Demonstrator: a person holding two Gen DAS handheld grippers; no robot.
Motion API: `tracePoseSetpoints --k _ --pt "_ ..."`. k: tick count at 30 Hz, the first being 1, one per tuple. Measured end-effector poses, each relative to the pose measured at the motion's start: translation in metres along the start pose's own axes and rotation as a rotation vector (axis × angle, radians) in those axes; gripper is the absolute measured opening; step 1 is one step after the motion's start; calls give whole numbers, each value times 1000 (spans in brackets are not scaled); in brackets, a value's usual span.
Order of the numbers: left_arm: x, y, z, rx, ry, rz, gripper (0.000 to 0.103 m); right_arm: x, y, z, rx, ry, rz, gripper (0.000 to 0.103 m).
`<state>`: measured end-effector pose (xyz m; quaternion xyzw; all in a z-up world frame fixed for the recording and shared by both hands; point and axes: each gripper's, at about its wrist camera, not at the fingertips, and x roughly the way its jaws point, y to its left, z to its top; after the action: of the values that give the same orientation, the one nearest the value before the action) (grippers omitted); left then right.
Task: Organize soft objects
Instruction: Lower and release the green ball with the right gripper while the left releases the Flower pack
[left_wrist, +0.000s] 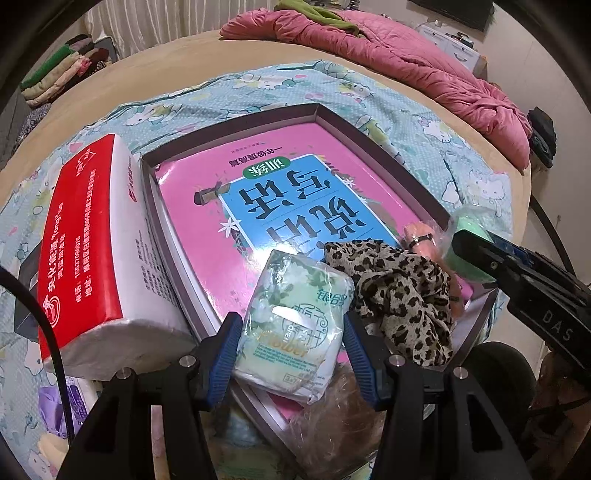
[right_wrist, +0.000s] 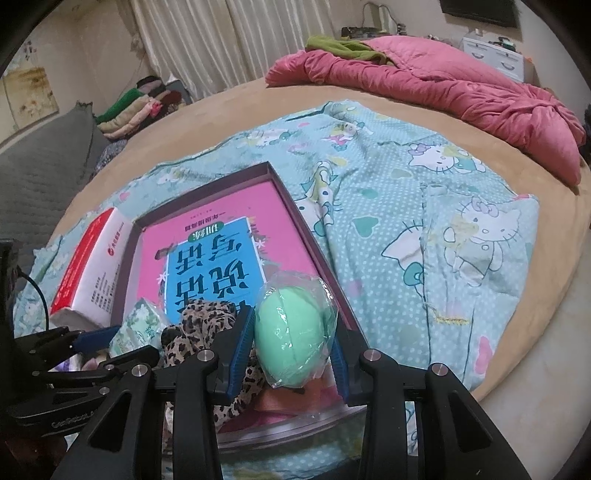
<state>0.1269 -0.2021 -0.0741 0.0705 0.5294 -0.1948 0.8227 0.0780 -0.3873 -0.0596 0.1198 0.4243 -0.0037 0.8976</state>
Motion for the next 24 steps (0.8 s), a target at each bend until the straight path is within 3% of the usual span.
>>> tracePoseSetpoints --k 14,24 --pt "2 -2 0 11 4 14 56 3 4 1 -16 -5 -59 42" --pt "1 -6 0 25 6 25 56 5 5 1 -24 2 -40 44"
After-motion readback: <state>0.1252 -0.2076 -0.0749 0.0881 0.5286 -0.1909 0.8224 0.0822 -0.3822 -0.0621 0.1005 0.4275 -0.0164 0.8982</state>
